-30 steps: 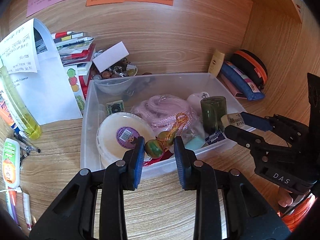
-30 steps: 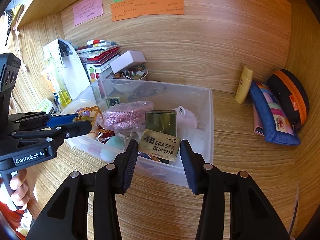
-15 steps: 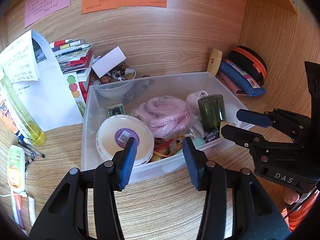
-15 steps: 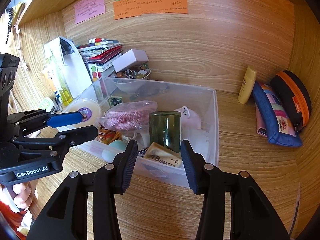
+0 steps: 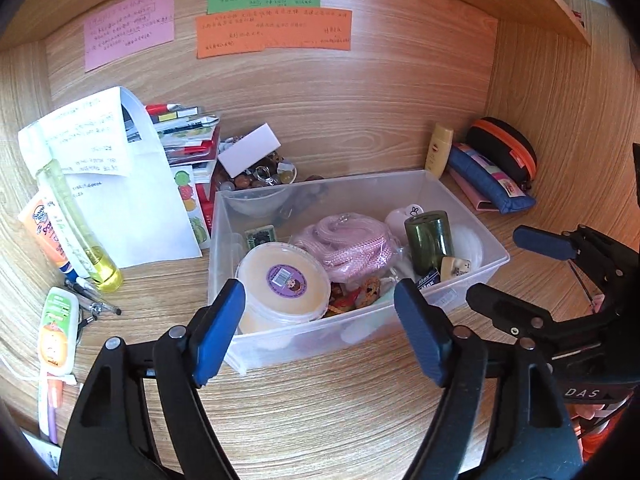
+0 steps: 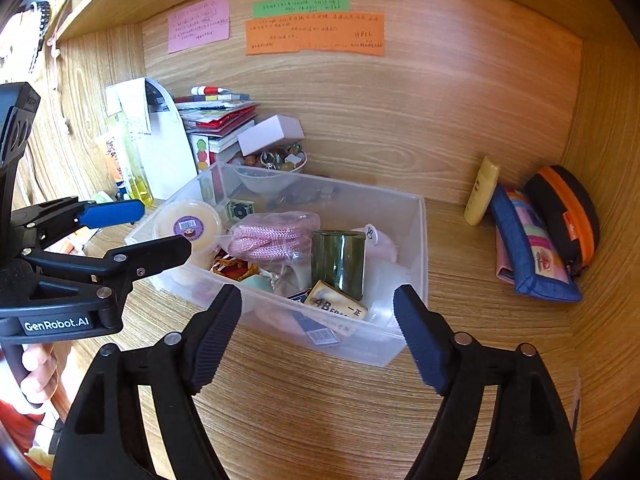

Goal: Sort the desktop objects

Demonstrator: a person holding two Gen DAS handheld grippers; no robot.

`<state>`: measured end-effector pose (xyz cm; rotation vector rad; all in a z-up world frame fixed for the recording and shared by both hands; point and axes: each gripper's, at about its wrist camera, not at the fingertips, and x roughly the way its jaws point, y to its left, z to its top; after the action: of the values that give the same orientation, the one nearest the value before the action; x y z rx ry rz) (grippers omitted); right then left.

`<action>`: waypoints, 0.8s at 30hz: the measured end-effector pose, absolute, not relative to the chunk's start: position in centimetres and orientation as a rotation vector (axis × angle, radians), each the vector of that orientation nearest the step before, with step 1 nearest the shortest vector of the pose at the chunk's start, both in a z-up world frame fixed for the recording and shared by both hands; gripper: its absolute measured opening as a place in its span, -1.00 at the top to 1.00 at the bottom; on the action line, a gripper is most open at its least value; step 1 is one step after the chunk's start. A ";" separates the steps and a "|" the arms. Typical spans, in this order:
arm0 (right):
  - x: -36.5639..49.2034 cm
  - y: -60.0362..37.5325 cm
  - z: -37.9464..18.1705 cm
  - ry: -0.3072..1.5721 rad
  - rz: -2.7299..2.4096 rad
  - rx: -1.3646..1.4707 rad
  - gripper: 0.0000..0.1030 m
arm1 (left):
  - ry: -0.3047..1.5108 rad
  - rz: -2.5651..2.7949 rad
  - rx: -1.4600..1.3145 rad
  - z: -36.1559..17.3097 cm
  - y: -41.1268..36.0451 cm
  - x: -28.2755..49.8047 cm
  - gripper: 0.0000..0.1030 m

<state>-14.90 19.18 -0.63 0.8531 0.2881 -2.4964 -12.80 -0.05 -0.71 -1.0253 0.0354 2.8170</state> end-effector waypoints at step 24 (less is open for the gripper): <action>-8.5 22.1 1.0 0.257 -2.612 0.707 -0.91 | 0.002 2.995 -0.975 -0.5 -1.6 -7.7 -0.93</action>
<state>-8.45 22.08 1.02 0.7075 0.2573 -2.6117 -7.68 -1.65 -0.54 -0.9749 0.0016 2.9953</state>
